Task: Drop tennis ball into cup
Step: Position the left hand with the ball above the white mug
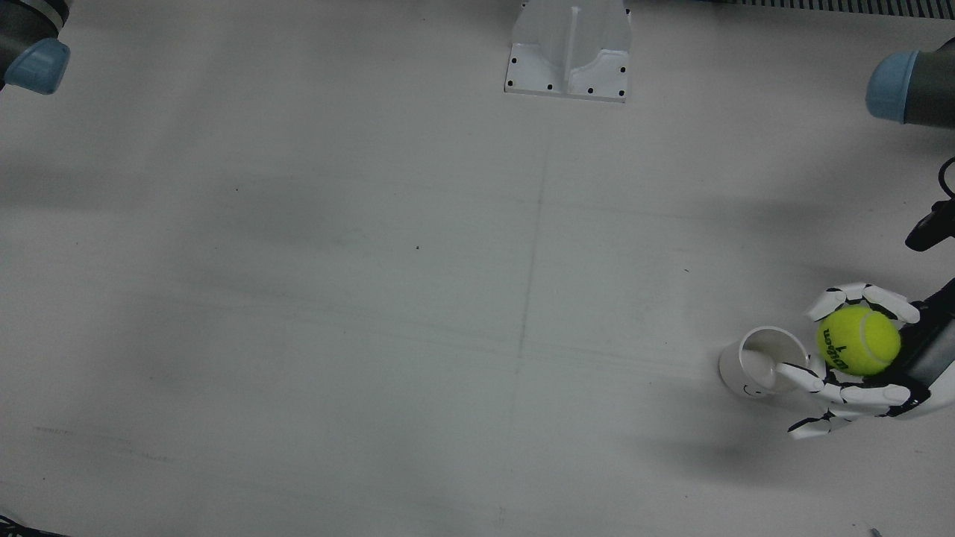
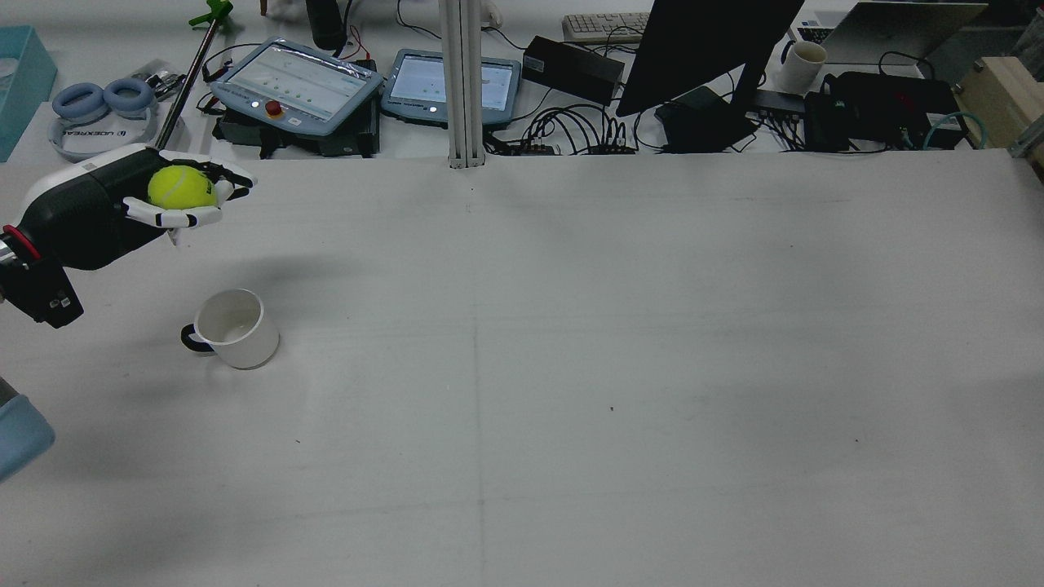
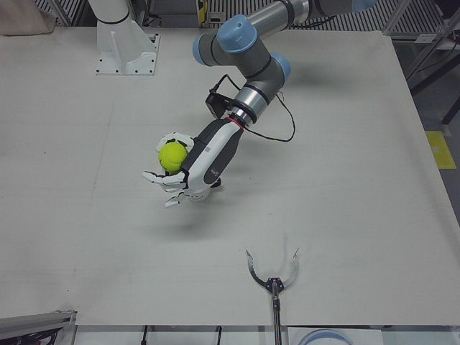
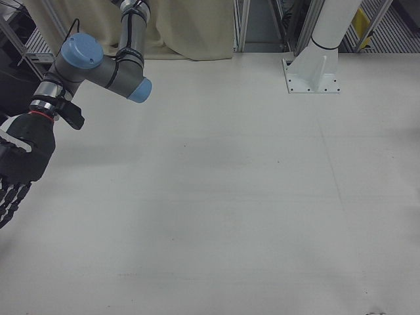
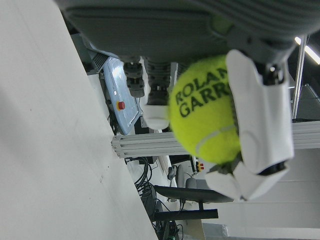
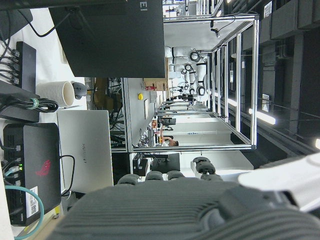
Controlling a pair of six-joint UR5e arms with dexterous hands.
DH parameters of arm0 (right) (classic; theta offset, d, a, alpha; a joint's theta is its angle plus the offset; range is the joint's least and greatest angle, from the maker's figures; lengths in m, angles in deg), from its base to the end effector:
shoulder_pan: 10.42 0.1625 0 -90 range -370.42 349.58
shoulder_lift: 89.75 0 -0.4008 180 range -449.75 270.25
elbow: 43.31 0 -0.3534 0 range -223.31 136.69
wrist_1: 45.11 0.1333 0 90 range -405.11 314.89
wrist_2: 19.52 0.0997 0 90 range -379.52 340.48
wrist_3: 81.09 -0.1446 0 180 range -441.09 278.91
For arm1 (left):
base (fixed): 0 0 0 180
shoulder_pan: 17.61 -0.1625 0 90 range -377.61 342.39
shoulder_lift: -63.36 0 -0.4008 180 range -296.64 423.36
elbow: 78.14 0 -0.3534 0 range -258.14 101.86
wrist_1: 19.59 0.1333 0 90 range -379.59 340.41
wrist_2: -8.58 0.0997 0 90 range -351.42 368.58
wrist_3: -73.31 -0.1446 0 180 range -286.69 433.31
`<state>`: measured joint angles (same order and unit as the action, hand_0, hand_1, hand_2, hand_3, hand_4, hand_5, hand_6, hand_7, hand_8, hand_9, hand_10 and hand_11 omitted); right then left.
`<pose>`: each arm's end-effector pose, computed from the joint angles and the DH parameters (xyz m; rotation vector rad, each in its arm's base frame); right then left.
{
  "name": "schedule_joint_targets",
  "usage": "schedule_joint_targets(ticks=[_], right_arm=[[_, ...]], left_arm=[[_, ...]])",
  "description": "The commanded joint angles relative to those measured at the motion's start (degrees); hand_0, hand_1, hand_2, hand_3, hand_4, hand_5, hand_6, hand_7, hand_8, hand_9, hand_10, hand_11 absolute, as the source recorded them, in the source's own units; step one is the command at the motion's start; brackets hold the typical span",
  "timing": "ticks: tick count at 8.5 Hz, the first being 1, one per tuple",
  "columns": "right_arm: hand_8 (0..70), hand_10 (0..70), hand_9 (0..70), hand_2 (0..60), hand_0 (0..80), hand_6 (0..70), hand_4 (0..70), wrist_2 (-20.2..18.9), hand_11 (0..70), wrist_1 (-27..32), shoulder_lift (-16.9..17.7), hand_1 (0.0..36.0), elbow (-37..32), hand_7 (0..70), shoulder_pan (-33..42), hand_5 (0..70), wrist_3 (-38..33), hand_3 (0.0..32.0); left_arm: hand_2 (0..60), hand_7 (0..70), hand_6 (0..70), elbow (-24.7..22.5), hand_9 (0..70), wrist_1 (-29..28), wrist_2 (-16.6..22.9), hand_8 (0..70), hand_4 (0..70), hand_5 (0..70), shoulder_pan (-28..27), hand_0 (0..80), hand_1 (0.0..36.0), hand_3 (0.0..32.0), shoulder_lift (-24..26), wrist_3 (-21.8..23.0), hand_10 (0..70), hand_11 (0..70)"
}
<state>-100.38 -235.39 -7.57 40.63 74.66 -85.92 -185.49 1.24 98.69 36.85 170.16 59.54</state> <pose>0.1099 -0.5456 0.6685 -0.0148 1.9879 -2.2982 0.2242 -0.5428 0.4115 -0.4029 2.0866 -1.5267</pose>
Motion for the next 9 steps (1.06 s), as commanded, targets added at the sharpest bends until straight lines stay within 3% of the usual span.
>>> schedule_joint_targets(ticks=[1,2,3,5,6,7,8,9], right_arm=[[0.0,0.0,0.0,0.0,0.0,0.0,0.0,0.00,0.0,0.00,0.00,0.0,0.00,0.0,0.00,0.0,0.00,0.0],[0.0,0.0,0.0,0.0,0.0,0.0,0.0,0.00,0.0,0.00,0.00,0.0,0.00,0.0,0.00,0.0,0.00,0.0],[0.0,0.0,0.0,0.0,0.0,0.0,0.0,0.00,0.0,0.00,0.00,0.0,0.00,0.0,0.00,0.0,0.00,0.0],[0.0,0.0,0.0,0.0,0.0,0.0,0.0,0.00,0.0,0.00,0.00,0.0,0.00,0.0,0.00,0.0,0.00,0.0],[0.0,0.0,0.0,0.0,0.0,0.0,0.0,0.00,0.0,0.00,0.00,0.0,0.00,0.0,0.00,0.0,0.00,0.0],[0.0,0.0,0.0,0.0,0.0,0.0,0.0,0.00,0.0,0.00,0.00,0.0,0.00,0.0,0.00,0.0,0.00,0.0],[0.0,0.0,0.0,0.0,0.0,0.0,0.0,0.00,0.0,0.00,0.00,0.0,0.00,0.0,0.00,0.0,0.00,0.0],[0.0,0.0,0.0,0.0,0.0,0.0,0.0,0.00,0.0,0.00,0.00,0.0,0.00,0.0,0.00,0.0,0.00,0.0]], left_arm=[[42.2,70.0,70.0,0.21,70.0,-0.70,0.06,61.0,48.9,18.0,-1.37,53.5,21.5,0.0,-0.37,-0.21,9.8,14.9],[42.8,70.0,70.0,0.56,70.0,-1.93,0.06,60.6,47.9,21.6,-2.25,53.2,19.6,0.0,-1.59,-0.21,9.9,15.0],[41.5,70.0,70.0,0.48,70.0,-2.63,0.06,60.5,48.1,17.1,-2.17,53.1,21.5,0.0,-2.30,-0.12,9.9,14.9],[41.9,70.0,70.0,0.56,70.0,-3.25,0.06,60.9,47.5,19.9,-2.26,52.6,19.7,0.0,-2.92,-0.12,9.7,14.7],[40.7,70.0,66.4,0.56,70.0,-3.52,0.06,58.4,47.0,18.2,-2.26,52.3,19.8,0.0,-3.27,-0.21,9.5,14.3],[11.9,70.0,48.4,0.56,64.3,-4.48,0.06,43.6,39.9,12.0,-2.26,53.9,17.4,0.0,-3.88,-0.12,7.1,11.1],[1.9,59.3,44.7,0.91,38.1,-5.53,0.23,26.6,30.6,12.7,-2.26,59.6,20.7,0.0,-4.06,-0.04,4.6,8.3],[0.5,37.5,17.7,0.91,14.2,-6.50,0.32,7.5,22.2,7.8,-2.26,61.7,24.8,0.0,-4.59,-0.03,1.7,4.6]])
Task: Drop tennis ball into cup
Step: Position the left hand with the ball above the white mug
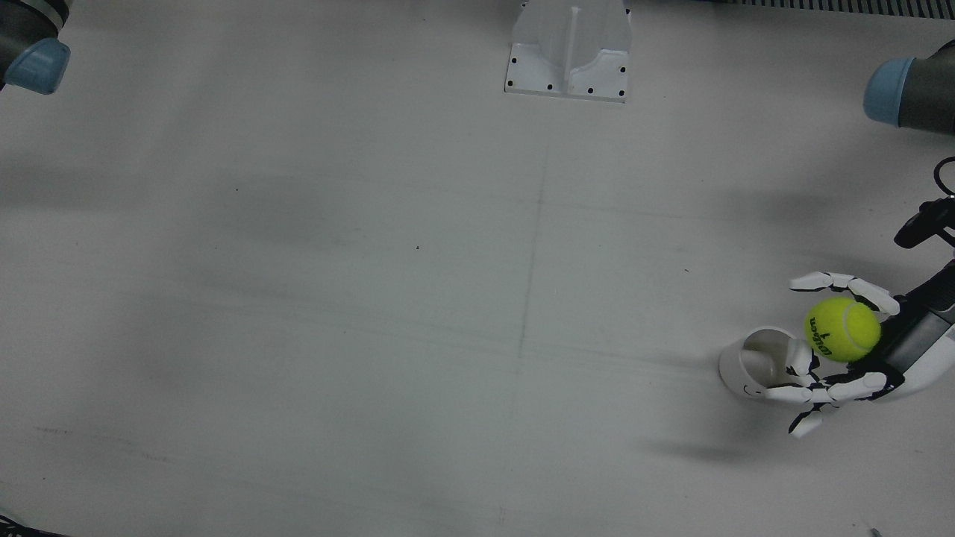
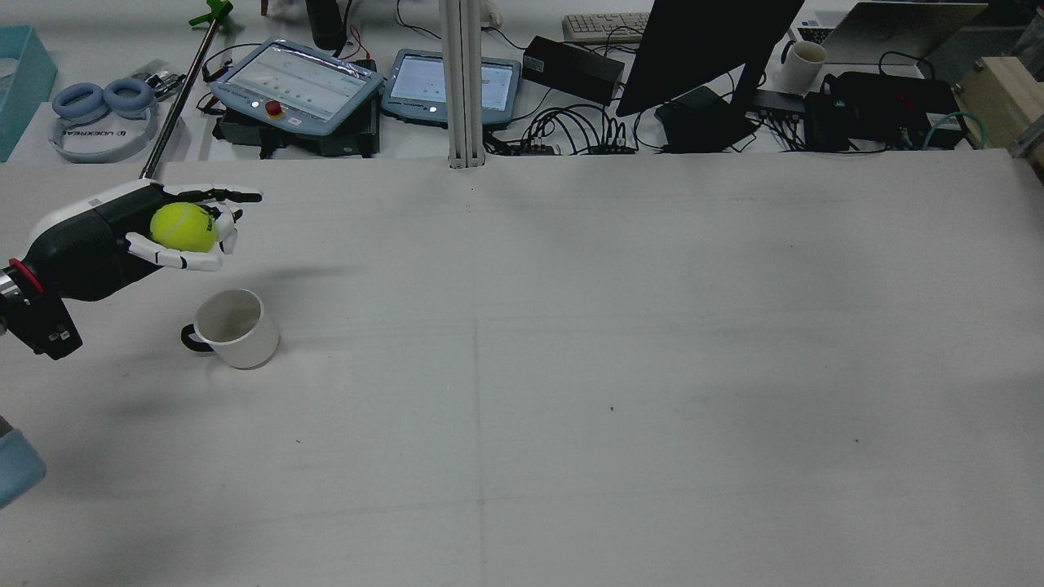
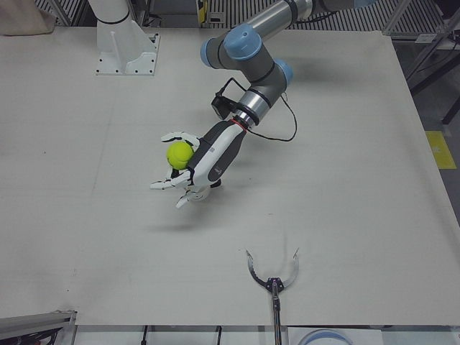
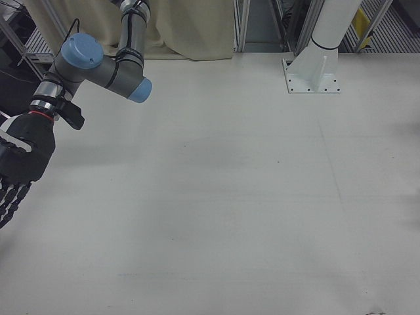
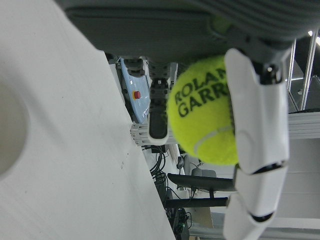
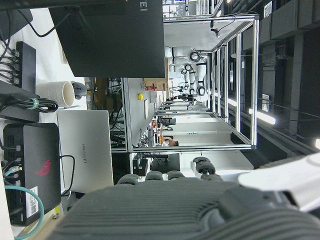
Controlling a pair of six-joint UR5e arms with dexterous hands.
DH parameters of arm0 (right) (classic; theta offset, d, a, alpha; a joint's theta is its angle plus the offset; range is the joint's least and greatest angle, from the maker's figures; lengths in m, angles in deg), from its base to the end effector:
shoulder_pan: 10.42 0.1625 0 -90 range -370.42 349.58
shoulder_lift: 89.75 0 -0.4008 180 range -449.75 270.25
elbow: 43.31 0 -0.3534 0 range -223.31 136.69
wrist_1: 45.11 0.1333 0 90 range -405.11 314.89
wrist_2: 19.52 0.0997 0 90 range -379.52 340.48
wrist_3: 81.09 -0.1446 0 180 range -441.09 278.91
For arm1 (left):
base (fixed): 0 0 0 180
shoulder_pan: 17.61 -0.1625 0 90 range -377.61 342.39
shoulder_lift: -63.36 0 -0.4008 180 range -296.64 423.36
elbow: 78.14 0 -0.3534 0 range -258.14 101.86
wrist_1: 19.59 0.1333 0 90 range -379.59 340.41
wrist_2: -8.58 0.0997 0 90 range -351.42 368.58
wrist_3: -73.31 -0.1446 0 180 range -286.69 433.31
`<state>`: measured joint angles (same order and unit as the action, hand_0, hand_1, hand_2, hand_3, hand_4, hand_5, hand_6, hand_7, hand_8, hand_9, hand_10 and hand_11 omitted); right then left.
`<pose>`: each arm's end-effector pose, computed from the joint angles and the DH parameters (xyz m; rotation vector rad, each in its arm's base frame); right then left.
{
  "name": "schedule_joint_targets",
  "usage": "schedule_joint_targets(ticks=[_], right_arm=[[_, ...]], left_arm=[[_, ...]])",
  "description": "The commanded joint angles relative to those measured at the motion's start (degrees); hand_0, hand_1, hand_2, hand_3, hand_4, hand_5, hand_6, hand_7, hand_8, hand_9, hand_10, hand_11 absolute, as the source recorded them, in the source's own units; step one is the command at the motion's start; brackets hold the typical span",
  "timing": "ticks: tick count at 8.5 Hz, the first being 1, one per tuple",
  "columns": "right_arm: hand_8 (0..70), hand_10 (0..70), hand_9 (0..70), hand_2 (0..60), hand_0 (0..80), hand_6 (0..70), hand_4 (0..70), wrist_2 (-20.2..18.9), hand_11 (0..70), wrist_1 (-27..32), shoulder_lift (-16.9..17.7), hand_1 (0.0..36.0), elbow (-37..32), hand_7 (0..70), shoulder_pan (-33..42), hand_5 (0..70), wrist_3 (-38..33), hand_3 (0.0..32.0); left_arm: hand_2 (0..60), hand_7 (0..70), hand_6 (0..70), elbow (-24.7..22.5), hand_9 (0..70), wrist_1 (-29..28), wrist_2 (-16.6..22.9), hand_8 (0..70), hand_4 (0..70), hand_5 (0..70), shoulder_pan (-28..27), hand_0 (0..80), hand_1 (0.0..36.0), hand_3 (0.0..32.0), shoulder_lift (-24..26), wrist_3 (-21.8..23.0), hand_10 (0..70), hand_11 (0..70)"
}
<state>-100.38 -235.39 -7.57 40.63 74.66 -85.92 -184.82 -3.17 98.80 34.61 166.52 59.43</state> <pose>0.1099 -0.5456 0.6685 -0.0148 1.9879 -2.2982 0.2391 -0.5252 0.4403 -0.4408 2.0673 -1.5002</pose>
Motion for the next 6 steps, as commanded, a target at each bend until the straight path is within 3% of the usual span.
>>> schedule_joint_targets(ticks=[1,2,4,5,6], right_arm=[[0.0,0.0,0.0,0.0,0.0,0.0,0.0,0.00,0.0,0.00,0.00,0.0,0.00,0.0,0.00,0.0,0.00,0.0],[0.0,0.0,0.0,0.0,0.0,0.0,0.0,0.00,0.0,0.00,0.00,0.0,0.00,0.0,0.00,0.0,0.00,0.0],[0.0,0.0,0.0,0.0,0.0,0.0,0.0,0.00,0.0,0.00,0.00,0.0,0.00,0.0,0.00,0.0,0.00,0.0],[0.0,0.0,0.0,0.0,0.0,0.0,0.0,0.00,0.0,0.00,0.00,0.0,0.00,0.0,0.00,0.0,0.00,0.0],[0.0,0.0,0.0,0.0,0.0,0.0,0.0,0.00,0.0,0.00,0.00,0.0,0.00,0.0,0.00,0.0,0.00,0.0]], left_arm=[[0.2,29.2,1.4,0.24,4.8,-2.45,0.21,0.0,16.5,4.3,-0.01,62.2,28.1,0.0,-1.29,0.17,0.0,1.8],[2.5,25.3,4.6,0.24,3.6,-3.15,0.21,0.2,14.6,5.6,-0.01,61.0,27.8,0.0,-2.17,0.43,0.0,1.1],[2.4,25.7,2.6,0.24,3.7,-3.42,0.30,0.1,14.7,5.0,-0.01,62.6,29.3,0.0,-2.53,0.52,0.0,1.2],[3.6,24.1,7.8,0.24,3.4,-3.51,0.30,0.9,14.1,6.4,-0.01,63.0,29.3,0.0,-2.44,0.43,0.0,0.6],[5.2,24.5,1.2,0.24,3.5,-3.42,0.30,0.0,11.3,4.5,-0.01,62.8,31.0,0.0,-2.35,0.43,0.0,0.0]])
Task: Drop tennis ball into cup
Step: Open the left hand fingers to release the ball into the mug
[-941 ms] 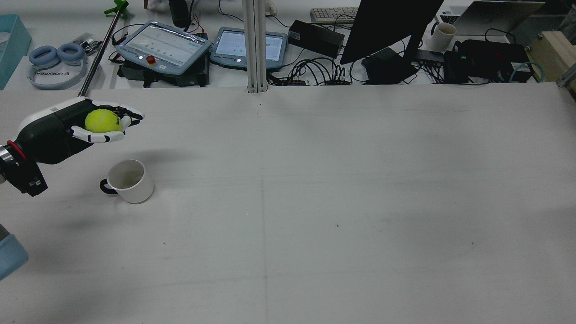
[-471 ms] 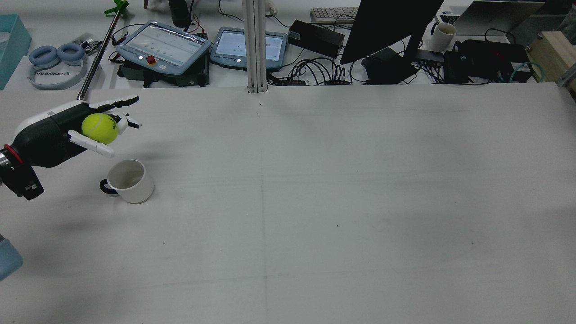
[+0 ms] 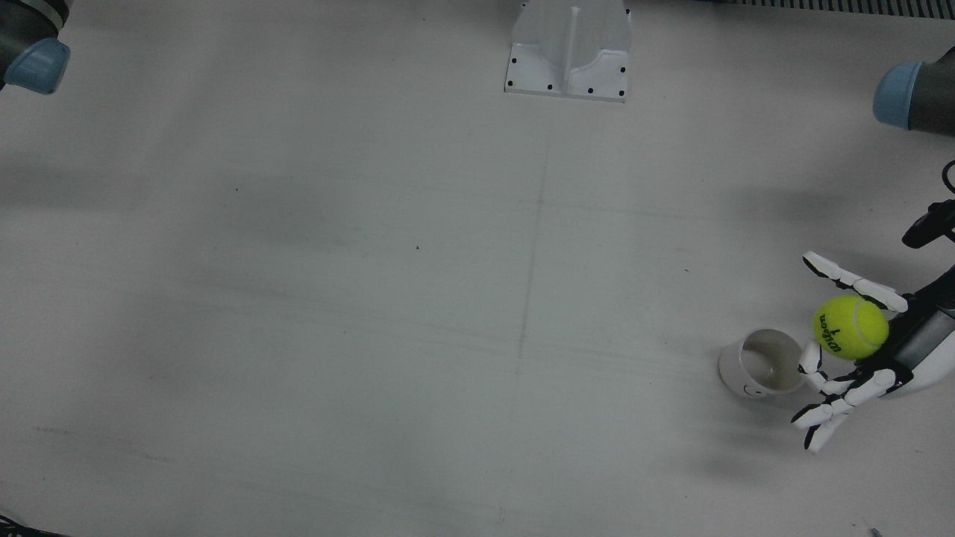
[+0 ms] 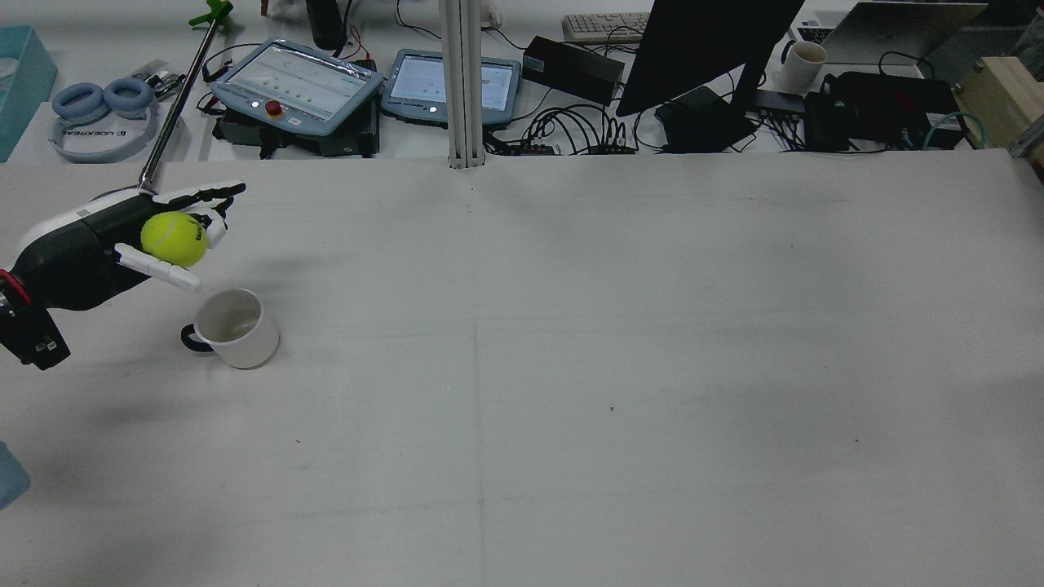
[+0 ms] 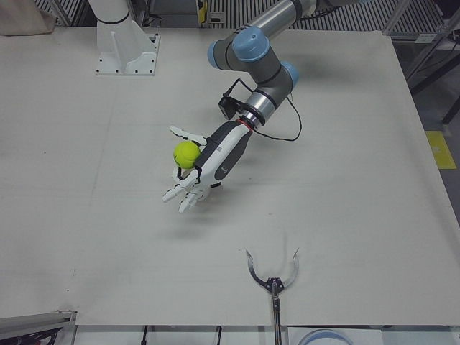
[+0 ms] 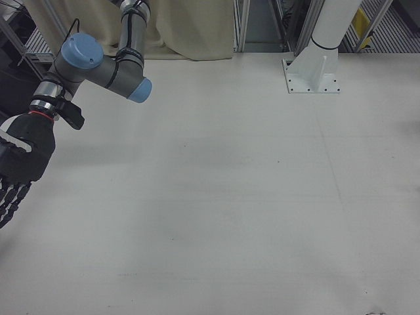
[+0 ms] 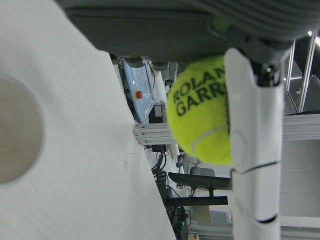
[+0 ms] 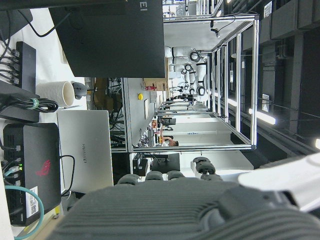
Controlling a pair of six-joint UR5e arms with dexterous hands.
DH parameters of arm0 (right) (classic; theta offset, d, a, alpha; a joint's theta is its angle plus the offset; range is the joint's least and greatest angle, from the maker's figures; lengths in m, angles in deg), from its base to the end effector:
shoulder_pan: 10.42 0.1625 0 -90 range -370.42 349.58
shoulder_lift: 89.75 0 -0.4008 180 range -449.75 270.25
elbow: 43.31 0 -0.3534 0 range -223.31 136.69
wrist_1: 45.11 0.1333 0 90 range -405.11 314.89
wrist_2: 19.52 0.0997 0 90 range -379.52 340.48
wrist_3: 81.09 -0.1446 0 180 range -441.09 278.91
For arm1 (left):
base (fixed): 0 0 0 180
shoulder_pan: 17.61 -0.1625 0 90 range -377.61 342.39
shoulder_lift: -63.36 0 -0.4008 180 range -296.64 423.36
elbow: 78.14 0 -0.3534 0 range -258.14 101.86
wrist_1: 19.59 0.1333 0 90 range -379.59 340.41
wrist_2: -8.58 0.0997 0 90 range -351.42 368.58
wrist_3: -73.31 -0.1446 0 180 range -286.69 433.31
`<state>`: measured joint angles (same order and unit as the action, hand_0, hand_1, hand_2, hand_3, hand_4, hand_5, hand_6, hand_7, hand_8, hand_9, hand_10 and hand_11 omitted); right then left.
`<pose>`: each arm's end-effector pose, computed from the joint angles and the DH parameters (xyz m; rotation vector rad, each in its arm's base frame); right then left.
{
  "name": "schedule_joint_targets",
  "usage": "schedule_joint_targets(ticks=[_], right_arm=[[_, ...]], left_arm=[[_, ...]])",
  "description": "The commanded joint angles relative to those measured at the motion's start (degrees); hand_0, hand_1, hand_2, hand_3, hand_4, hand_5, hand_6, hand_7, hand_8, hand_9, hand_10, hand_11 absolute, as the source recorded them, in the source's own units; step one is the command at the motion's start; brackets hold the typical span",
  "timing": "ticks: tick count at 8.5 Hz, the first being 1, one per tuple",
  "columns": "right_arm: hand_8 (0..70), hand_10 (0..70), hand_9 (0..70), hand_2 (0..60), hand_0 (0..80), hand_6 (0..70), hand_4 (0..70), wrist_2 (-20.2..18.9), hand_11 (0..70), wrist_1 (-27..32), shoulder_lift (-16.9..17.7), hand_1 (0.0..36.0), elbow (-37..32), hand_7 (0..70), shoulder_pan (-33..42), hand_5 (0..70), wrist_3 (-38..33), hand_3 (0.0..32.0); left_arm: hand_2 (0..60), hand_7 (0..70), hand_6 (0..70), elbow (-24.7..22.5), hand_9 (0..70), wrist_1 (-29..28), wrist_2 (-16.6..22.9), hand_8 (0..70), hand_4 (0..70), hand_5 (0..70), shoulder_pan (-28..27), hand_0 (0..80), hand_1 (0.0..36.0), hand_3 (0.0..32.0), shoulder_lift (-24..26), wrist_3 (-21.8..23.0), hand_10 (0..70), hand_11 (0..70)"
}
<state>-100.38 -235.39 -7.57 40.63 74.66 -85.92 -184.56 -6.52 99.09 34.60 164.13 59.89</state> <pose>0.1099 -0.5456 0.6685 -0.0148 1.9879 -2.2982 0.2350 -0.5185 0.4562 -0.4561 2.0771 -1.4910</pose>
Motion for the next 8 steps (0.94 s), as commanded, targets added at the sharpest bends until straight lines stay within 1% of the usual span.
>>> schedule_joint_targets(ticks=[1,2,3,4,5,6,7,8], right_arm=[[0.0,0.0,0.0,0.0,0.0,0.0,0.0,0.00,0.0,0.00,0.00,0.0,0.00,0.0,0.00,0.0,0.00,0.0],[0.0,0.0,0.0,0.0,0.0,0.0,0.0,0.00,0.0,0.00,0.00,0.0,0.00,0.0,0.00,0.0,0.00,0.0],[0.0,0.0,0.0,0.0,0.0,0.0,0.0,0.00,0.0,0.00,0.00,0.0,0.00,0.0,0.00,0.0,0.00,0.0],[0.0,0.0,0.0,0.0,0.0,0.0,0.0,0.00,0.0,0.00,0.00,0.0,0.00,0.0,0.00,0.0,0.00,0.0],[0.0,0.0,0.0,0.0,0.0,0.0,0.0,0.00,0.0,0.00,0.00,0.0,0.00,0.0,0.00,0.0,0.00,0.0],[0.0,0.0,0.0,0.0,0.0,0.0,0.0,0.00,0.0,0.00,0.00,0.0,0.00,0.0,0.00,0.0,0.00,0.0],[0.0,0.0,0.0,0.0,0.0,0.0,0.0,0.00,0.0,0.00,0.00,0.0,-0.17,0.0,0.00,0.0,0.00,0.0],[0.0,0.0,0.0,0.0,0.0,0.0,0.0,0.00,0.0,0.00,0.00,0.0,-0.18,0.0,0.00,0.0,0.00,0.0]], left_arm=[[3.1,22.2,1.1,0.07,3.0,-0.07,0.01,0.0,7.3,5.0,0.00,64.8,32.0,0.0,0.04,-0.12,0.0,0.0],[1.7,20.5,0.0,0.07,2.7,-0.15,0.01,0.0,3.7,4.5,0.00,65.5,32.5,0.0,-0.04,-0.12,0.0,0.0],[2.8,19.5,1.5,0.07,2.5,-0.15,0.01,0.0,3.9,5.3,0.00,64.1,31.7,0.0,-0.05,-0.20,0.0,0.0],[2.3,19.9,1.0,0.07,2.5,-0.15,0.01,0.0,4.3,5.0,0.00,64.5,31.9,0.0,-0.05,-0.12,0.0,0.0],[3.6,19.9,1.0,-0.10,2.5,-0.15,0.10,0.0,4.6,4.9,0.00,64.1,32.1,0.0,-0.05,0.14,0.0,0.0],[10.0,20.9,1.5,-1.32,2.7,0.02,0.27,0.0,5.2,5.0,0.26,62.0,32.1,0.0,0.56,0.93,0.0,0.0],[11.3,21.1,4.9,-2.90,2.8,1.67,0.28,0.7,4.4,5.5,0.18,62.3,32.6,0.0,1.35,1.63,0.0,0.0],[13.6,20.7,6.0,-3.18,2.7,4.65,0.28,0.8,3.2,6.0,0.52,61.5,32.3,0.0,5.01,1.73,0.0,0.0]])
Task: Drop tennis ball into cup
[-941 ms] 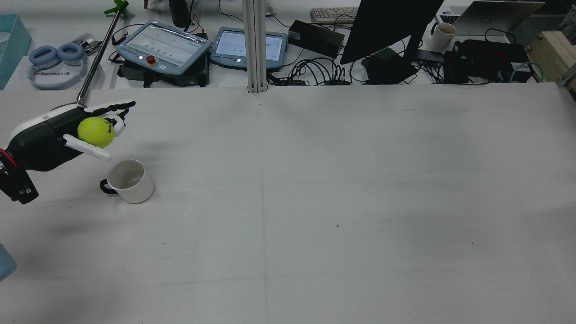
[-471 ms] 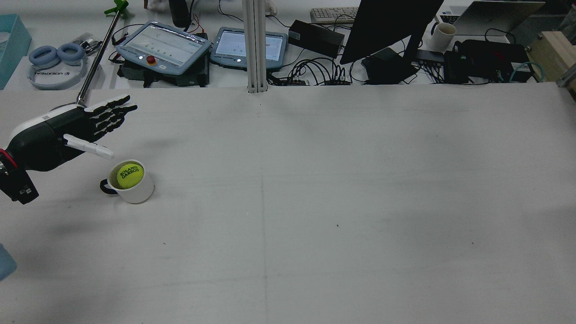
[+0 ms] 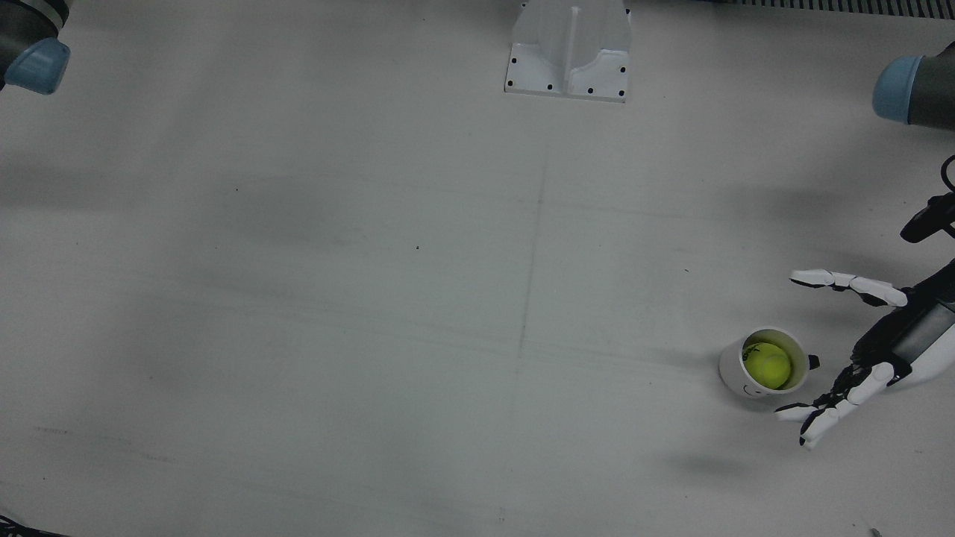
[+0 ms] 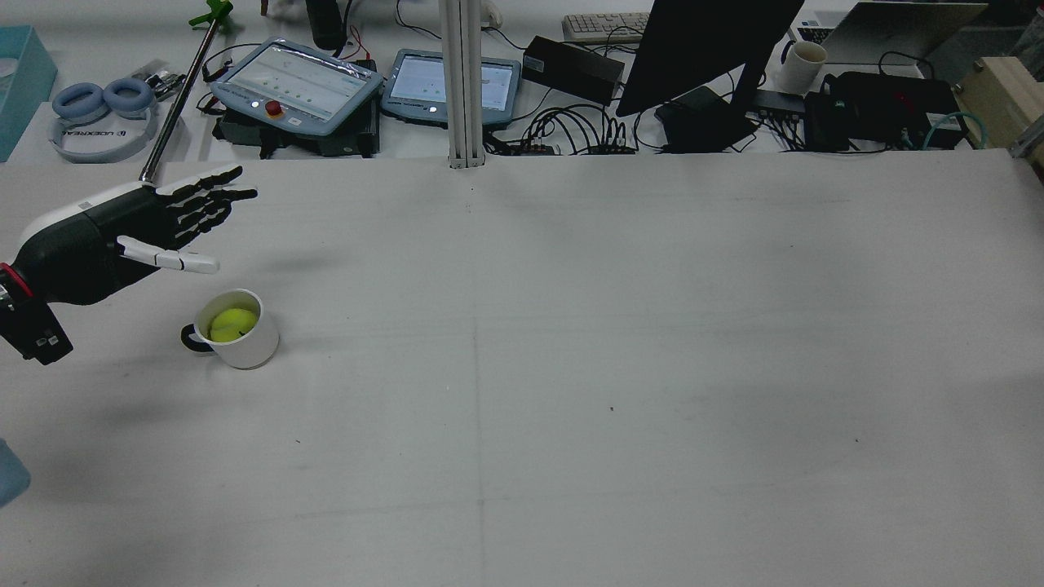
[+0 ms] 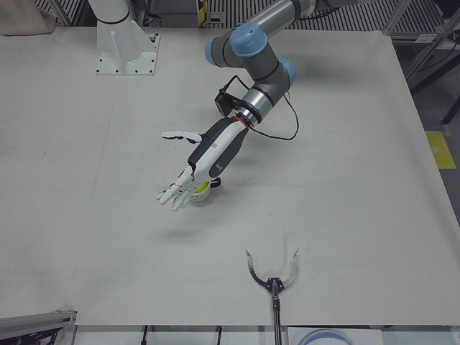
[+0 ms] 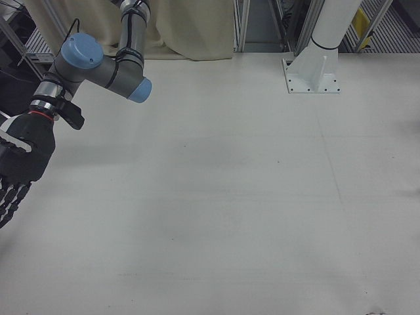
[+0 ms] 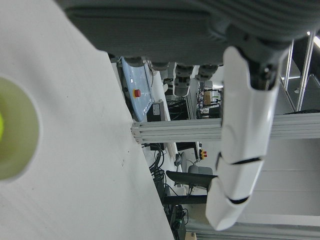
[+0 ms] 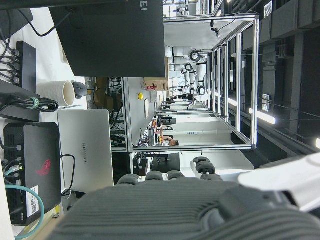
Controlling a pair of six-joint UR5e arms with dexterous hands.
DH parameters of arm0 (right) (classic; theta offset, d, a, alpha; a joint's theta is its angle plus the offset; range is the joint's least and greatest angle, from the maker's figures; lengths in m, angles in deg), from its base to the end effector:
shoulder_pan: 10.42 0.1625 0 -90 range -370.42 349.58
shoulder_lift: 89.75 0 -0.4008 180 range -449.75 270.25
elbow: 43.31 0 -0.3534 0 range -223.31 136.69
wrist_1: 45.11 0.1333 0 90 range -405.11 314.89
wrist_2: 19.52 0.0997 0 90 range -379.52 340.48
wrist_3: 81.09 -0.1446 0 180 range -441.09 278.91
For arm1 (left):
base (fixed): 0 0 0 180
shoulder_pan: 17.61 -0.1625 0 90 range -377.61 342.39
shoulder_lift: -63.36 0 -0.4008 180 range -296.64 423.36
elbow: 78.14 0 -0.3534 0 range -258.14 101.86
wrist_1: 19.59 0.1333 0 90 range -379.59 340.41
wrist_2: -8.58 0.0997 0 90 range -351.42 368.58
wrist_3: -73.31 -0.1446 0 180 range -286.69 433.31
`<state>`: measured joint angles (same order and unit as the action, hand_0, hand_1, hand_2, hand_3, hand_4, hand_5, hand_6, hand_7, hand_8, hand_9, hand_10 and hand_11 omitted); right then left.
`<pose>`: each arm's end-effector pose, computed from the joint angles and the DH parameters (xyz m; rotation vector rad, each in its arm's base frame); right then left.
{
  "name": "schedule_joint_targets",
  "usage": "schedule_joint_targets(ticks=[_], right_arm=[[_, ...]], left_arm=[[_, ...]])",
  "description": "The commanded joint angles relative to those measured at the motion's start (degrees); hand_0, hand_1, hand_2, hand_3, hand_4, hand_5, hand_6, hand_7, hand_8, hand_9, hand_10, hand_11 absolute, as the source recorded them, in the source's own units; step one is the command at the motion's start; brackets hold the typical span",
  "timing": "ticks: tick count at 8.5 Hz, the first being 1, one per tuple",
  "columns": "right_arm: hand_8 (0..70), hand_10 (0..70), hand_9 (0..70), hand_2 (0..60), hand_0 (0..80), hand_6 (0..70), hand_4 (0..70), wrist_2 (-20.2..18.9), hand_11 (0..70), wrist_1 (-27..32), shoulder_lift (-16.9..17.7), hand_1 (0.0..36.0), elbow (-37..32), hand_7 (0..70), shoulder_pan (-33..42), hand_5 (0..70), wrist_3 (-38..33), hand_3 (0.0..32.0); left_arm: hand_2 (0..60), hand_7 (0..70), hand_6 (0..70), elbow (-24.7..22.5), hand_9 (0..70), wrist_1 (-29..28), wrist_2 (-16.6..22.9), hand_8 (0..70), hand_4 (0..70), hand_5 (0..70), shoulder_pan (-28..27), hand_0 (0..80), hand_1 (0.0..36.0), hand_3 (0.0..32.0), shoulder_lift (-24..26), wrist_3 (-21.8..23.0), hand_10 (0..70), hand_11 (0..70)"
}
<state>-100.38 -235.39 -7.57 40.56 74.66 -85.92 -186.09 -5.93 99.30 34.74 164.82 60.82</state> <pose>0.1099 -0.5455 0.6691 -0.0150 1.9866 -2.2995 0.2341 -0.5187 0.4385 -0.4803 2.1053 -1.4748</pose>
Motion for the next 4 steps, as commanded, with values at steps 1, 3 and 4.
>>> schedule_joint_targets(ticks=[1,3,4], right_arm=[[0.0,0.0,0.0,0.0,0.0,0.0,0.0,0.00,0.0,0.00,0.00,0.0,-0.19,0.0,0.00,0.0,0.00,0.0],[0.0,0.0,0.0,0.0,0.0,0.0,0.0,0.00,0.0,0.00,0.00,0.0,-0.19,0.0,0.00,0.0,0.00,0.0],[0.0,0.0,0.0,0.0,0.0,0.0,0.0,0.00,0.0,0.00,0.00,0.0,-0.19,0.0,0.00,0.0,0.00,0.0]], left_arm=[[9.0,21.6,0.5,-1.47,2.9,8.09,-0.02,0.0,2.0,4.7,3.43,63.5,33.3,0.0,7.84,0.71,0.0,0.0],[3.5,21.7,2.2,4.47,2.9,10.33,0.06,0.0,2.1,6.2,8.63,71.0,34.0,0.0,15.32,0.27,0.0,0.0],[2.0,21.4,2.2,7.46,2.8,9.81,0.06,0.0,1.7,6.4,9.43,74.0,34.4,0.0,15.43,0.18,0.0,0.0]])
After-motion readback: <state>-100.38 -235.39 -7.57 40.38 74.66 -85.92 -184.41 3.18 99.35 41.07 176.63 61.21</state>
